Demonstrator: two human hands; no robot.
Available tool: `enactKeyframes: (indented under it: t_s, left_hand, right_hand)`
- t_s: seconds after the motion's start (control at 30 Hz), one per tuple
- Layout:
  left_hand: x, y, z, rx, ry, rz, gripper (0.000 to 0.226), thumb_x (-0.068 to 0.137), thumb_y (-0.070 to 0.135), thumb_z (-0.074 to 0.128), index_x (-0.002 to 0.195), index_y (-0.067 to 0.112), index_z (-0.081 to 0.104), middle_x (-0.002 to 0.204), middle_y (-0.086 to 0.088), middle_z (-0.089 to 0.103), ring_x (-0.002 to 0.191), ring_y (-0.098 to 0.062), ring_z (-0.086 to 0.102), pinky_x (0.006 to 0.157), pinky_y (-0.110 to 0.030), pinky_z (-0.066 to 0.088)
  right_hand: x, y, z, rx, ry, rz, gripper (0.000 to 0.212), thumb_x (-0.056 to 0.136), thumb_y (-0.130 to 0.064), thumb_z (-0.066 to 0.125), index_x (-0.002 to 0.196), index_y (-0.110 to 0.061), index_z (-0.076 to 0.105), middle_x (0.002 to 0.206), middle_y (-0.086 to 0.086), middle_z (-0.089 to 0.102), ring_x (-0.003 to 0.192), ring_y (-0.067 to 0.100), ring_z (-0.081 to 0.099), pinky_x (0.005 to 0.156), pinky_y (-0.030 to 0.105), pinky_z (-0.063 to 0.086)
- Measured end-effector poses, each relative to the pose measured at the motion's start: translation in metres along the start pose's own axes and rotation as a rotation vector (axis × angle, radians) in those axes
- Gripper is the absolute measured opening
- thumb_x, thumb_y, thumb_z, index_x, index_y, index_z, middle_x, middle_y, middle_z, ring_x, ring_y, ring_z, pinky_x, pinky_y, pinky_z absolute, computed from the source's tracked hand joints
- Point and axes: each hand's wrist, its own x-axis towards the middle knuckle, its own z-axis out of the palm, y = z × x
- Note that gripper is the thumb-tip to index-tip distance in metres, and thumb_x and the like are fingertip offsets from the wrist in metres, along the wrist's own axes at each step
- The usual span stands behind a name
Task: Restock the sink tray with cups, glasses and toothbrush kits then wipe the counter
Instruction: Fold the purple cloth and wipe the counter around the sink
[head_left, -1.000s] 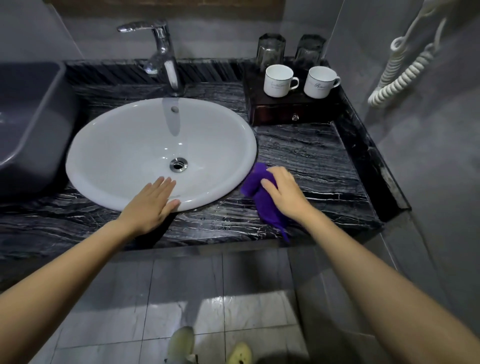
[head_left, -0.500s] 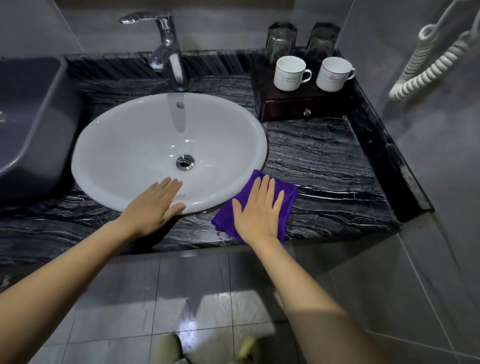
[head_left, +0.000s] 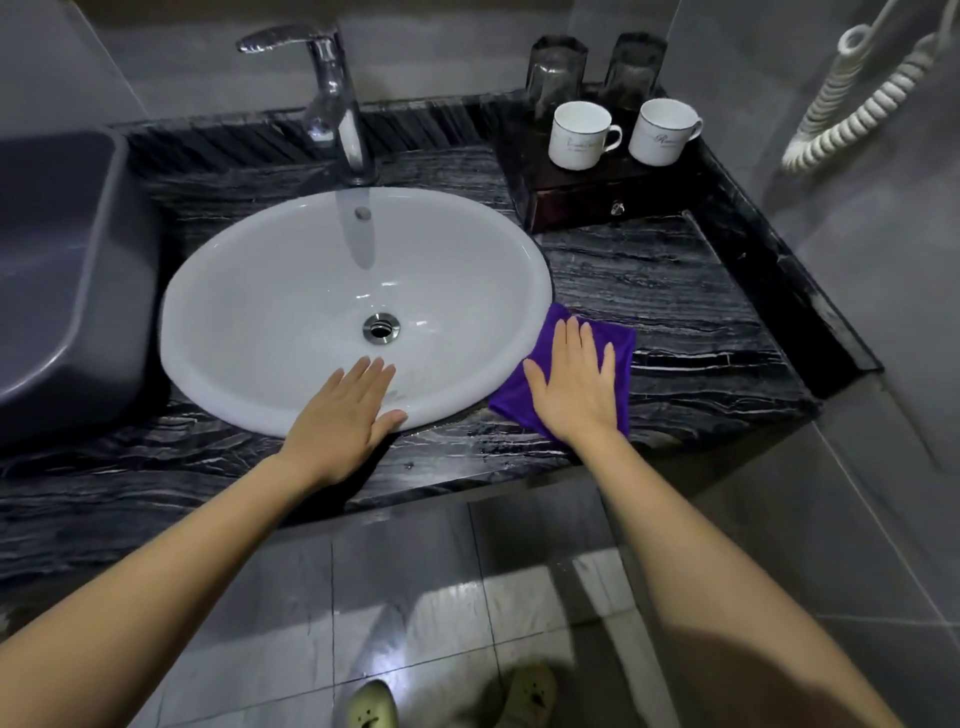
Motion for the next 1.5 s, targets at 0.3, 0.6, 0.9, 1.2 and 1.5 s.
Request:
enactKeyframes:
  t_s: [0.3,0.6,0.9,1.2,1.5]
  left_hand:
    - [0.004,-0.004,-0.001,-0.053,-0.05,0.043,0.061,0.097,0.042,0.023,0.148,0.012,0.009,0.159,-0.007,0.008,0.147,-0.02,0.002,0.119,-0.034,0.004]
    - [-0.023,-0.045,-0.009,-0.059,-0.014,0.068,0.058,0.097,0.036,0.028,0.147,0.009,0.016,0.157,-0.01,0.016,0.146,-0.022,0.008,0.119,-0.036,0.007]
    - [-0.033,-0.056,-0.009,-0.092,0.024,0.084,0.054,0.098,0.03,0.032,0.146,0.009,0.019,0.156,-0.009,0.02,0.146,-0.023,0.012,0.118,-0.036,0.01]
    - [-0.032,-0.05,-0.023,-0.35,-0.028,0.031,0.051,0.095,0.032,0.042,0.142,0.016,0.032,0.151,-0.006,0.035,0.144,-0.019,0.018,0.115,-0.036,0.019]
    - [-0.02,0.005,-0.032,-0.188,0.2,0.198,0.026,0.081,0.029,0.065,0.103,0.017,0.068,0.104,-0.007,0.062,0.104,-0.027,0.049,0.089,-0.035,0.035]
  right_hand:
    - [-0.071,-0.086,0.028,-0.006,0.052,0.261,0.072,0.095,-0.047,0.023,0.149,-0.003,0.003,0.16,0.013,0.006,0.148,0.027,-0.001,0.119,0.05,-0.004]
    - [-0.106,-0.16,0.045,0.037,0.048,0.33,0.079,0.095,-0.047,0.024,0.146,0.005,-0.005,0.158,0.022,0.004,0.147,0.033,-0.003,0.116,0.052,-0.01]
    - [-0.141,-0.215,0.046,0.124,-0.029,0.198,0.082,0.094,-0.047,0.027,0.143,0.008,-0.009,0.155,0.03,-0.002,0.144,0.04,-0.012,0.111,0.054,-0.021]
    - [-0.151,-0.184,0.018,0.444,-0.084,-0.053,0.062,0.094,-0.032,0.039,0.147,-0.005,0.02,0.157,0.015,0.021,0.147,0.025,0.012,0.119,0.039,0.003]
    - [-0.126,-0.14,0.009,0.2,0.026,-0.007,0.042,0.088,-0.029,0.055,0.127,-0.017,0.046,0.128,0.004,0.049,0.119,0.026,0.037,0.098,0.038,0.026]
